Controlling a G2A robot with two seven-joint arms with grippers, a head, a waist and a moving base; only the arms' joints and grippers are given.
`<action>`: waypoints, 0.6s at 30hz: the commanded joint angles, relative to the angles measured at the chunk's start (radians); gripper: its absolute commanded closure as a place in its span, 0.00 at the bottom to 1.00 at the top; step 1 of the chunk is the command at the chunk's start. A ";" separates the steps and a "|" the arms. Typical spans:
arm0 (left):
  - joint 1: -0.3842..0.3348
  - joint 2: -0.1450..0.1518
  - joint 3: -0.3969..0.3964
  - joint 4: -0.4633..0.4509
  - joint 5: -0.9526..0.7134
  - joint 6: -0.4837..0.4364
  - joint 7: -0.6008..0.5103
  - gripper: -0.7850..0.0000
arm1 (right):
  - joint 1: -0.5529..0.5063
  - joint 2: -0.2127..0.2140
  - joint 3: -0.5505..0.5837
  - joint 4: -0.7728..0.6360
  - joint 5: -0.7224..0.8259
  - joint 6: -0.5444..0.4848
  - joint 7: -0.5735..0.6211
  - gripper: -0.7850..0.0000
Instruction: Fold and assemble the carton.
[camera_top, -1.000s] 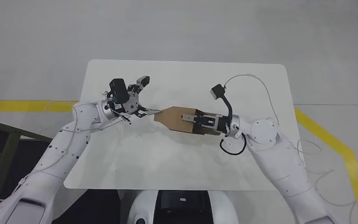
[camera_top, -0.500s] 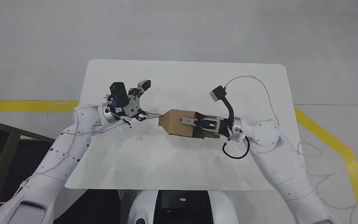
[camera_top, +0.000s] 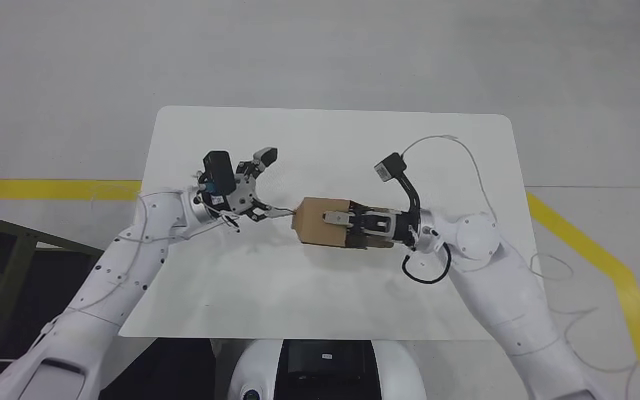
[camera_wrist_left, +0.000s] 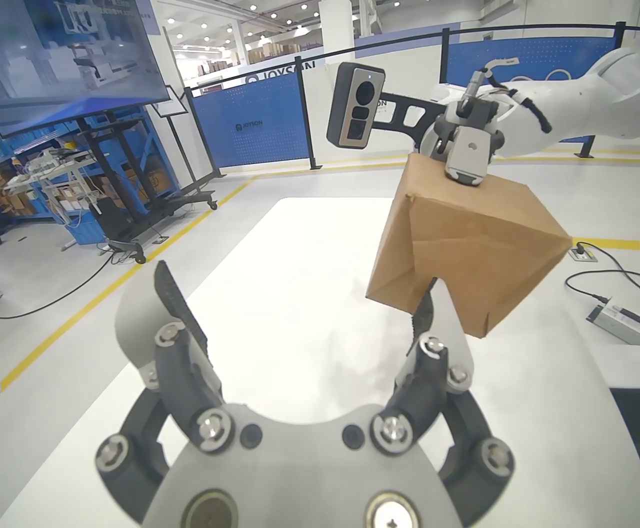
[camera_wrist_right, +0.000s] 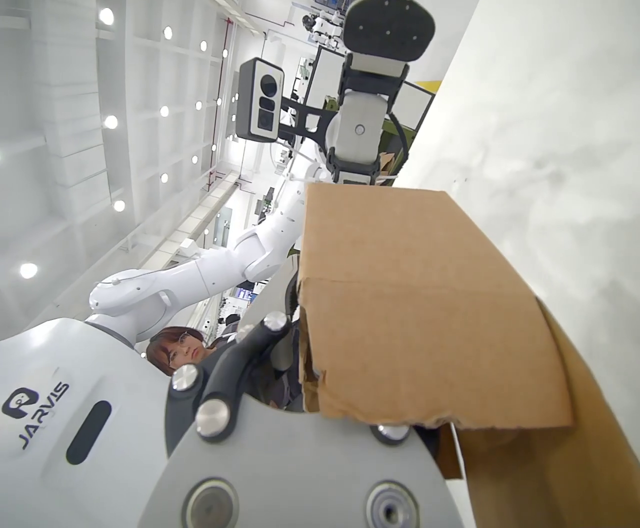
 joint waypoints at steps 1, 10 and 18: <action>-0.002 -0.002 0.006 -0.001 0.006 -0.003 0.001 0.00 | 0.005 -0.001 -0.002 0.007 0.012 -0.002 0.007 1.00; -0.011 -0.012 0.018 0.003 0.020 -0.009 0.014 0.00 | 0.031 -0.007 -0.013 0.051 0.080 -0.007 0.052 1.00; -0.016 -0.019 0.028 -0.012 0.036 -0.016 0.019 0.00 | 0.053 -0.012 -0.025 0.089 0.124 0.003 0.090 1.00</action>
